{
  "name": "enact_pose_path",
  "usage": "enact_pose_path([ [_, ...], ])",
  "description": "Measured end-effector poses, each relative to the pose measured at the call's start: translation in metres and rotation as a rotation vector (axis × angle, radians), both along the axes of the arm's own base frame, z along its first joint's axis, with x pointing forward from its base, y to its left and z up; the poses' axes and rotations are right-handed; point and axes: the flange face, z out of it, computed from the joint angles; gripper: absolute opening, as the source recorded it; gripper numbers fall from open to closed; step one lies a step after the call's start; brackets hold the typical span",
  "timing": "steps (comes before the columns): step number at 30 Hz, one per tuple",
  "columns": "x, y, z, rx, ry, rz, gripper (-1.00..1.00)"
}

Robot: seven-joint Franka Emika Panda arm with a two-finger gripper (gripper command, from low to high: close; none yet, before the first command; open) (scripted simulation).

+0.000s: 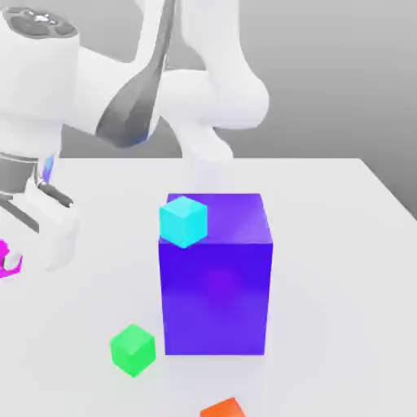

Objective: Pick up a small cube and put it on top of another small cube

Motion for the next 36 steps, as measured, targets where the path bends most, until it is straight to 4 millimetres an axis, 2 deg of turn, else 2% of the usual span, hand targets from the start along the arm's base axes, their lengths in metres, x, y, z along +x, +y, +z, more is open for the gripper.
enact_pose_path([
  [5, -0.013, 0.005, 0.031, -0.037, 0.060, 0.243, -1.00],
  [9, -0.024, 0.008, 0.046, -0.050, 0.110, 0.438, -1.00],
  [13, -0.034, 0.011, 0.051, -0.047, 0.162, 0.639, -1.00],
  [17, -0.041, 0.013, 0.045, -0.030, 0.213, 0.849, -1.00],
  [22, -0.044, 0.021, 0.022, 0.008, 0.278, 1.129, -1.00],
  [27, -0.043, 0.037, -0.016, 0.064, 0.340, 1.434, -1.00],
  [32, -0.040, 0.067, -0.067, 0.134, 0.398, 1.766, -1.00],
  [36, -0.040, 0.102, -0.113, 0.192, 0.437, 2.037, -1.00],
])
